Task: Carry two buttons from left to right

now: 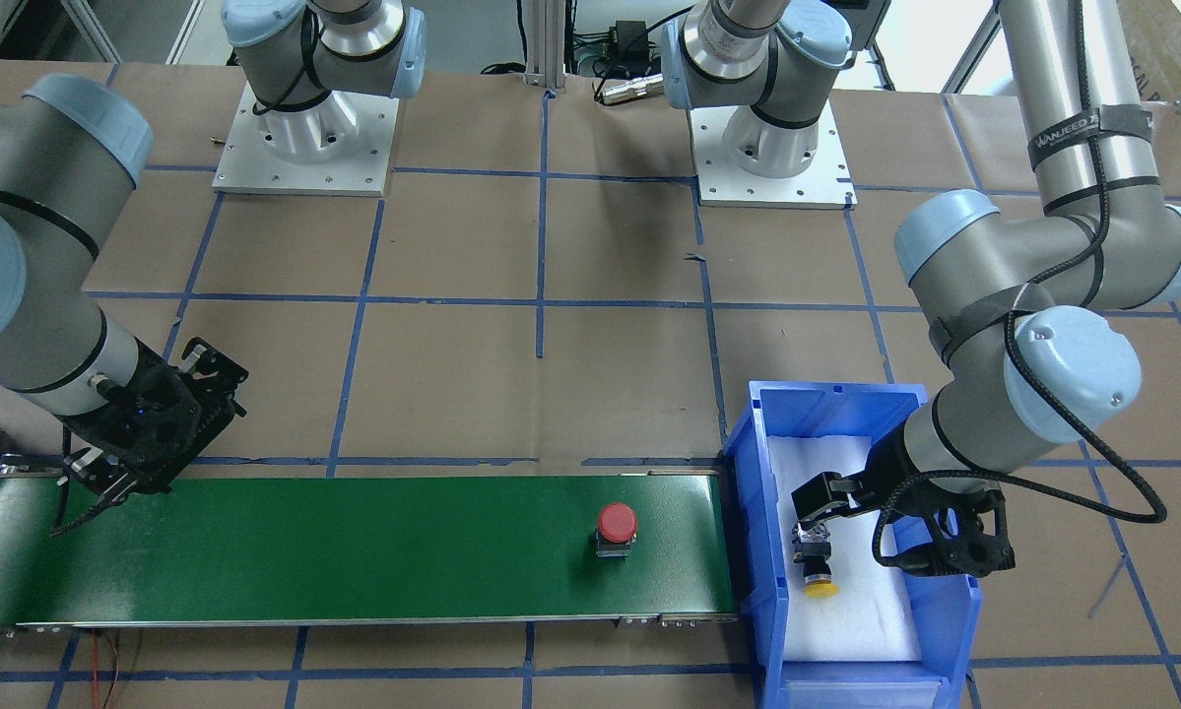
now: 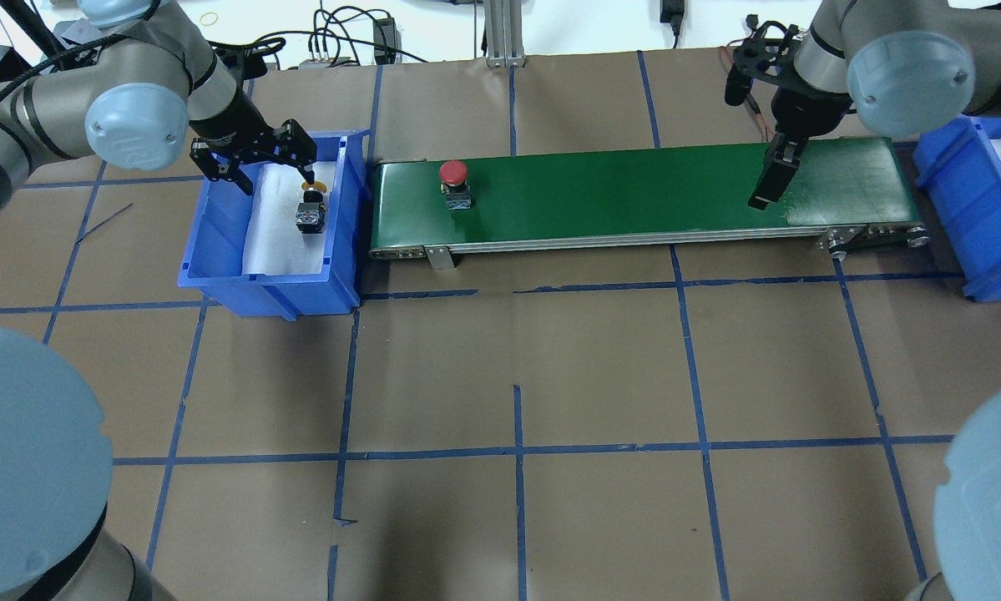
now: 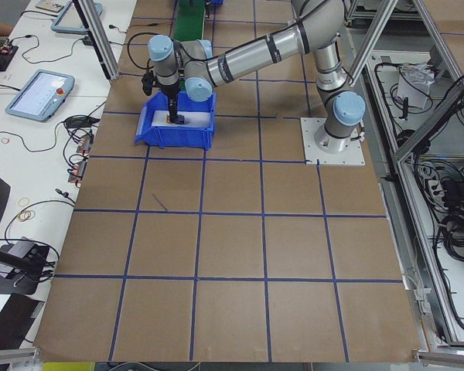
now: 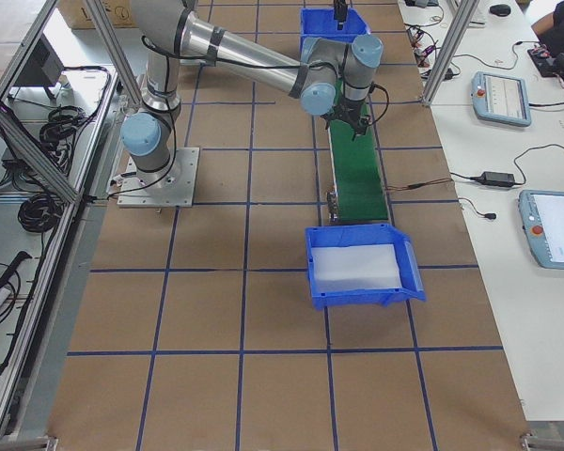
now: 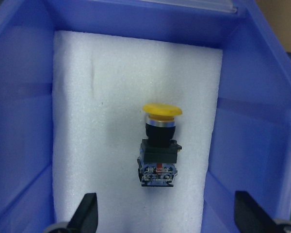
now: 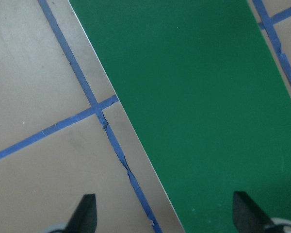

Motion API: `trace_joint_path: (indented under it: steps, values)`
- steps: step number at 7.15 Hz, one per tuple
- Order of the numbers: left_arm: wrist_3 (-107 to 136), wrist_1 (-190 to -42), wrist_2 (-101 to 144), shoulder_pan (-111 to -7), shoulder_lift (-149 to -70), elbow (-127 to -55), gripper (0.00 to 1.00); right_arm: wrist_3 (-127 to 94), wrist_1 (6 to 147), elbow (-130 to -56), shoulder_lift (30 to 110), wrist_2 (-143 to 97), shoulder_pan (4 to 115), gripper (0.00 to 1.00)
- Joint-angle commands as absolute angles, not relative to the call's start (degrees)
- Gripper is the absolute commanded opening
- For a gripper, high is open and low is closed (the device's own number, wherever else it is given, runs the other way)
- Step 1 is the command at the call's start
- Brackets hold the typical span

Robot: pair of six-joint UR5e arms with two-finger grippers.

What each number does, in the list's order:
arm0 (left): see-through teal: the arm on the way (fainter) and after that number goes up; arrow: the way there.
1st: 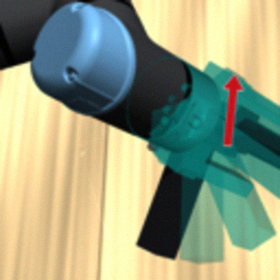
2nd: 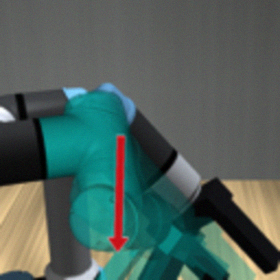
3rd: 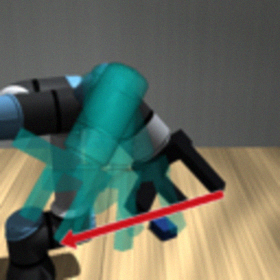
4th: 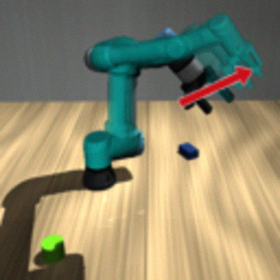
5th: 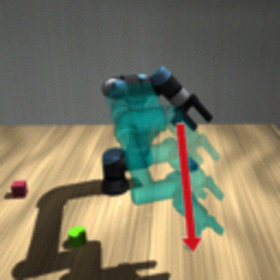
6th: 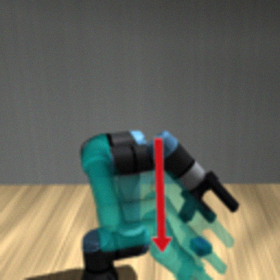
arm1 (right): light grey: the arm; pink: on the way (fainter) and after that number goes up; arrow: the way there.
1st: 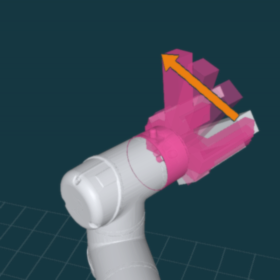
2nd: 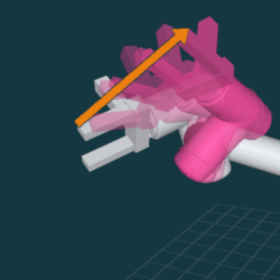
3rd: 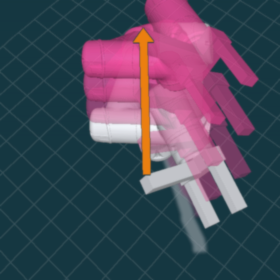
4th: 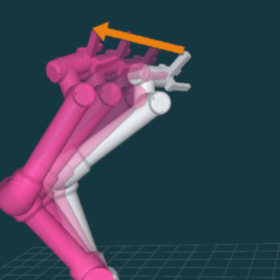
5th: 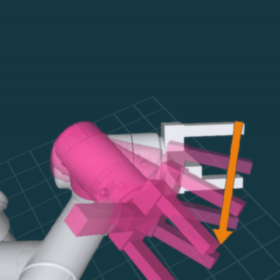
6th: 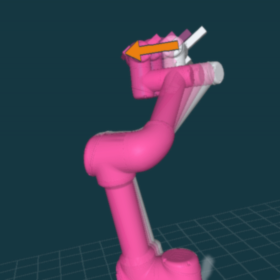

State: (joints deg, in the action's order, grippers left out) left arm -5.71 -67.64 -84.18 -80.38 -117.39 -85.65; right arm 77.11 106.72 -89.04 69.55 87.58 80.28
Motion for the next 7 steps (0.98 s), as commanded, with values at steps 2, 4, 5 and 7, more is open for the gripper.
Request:
trace_joint_path:
  steps: [2,4,5,7]
  values:
    - [-6.6,-63.8,-83.3,-80.0,-119.3,-87.3,0.99,97.2,118.4,-92.8,68.7,89.8,79.9,1.0]
    - [-6.6,-62.5,-83.3,-80.0,-120.1,-88.7,0.99,102.2,120.0,-92.7,67.3,89.7,79.9,1.0]
    - [-6.5,-62.5,-82.5,-80.0,-120.5,-88.7,0.99,102.2,120.0,-92.6,67.3,89.8,80.0,1.0]
    - [-6.6,-62.4,-79.8,-80.0,-121.6,-88.9,0.99,102.2,120.1,-92.6,67.2,89.7,79.9,1.0]
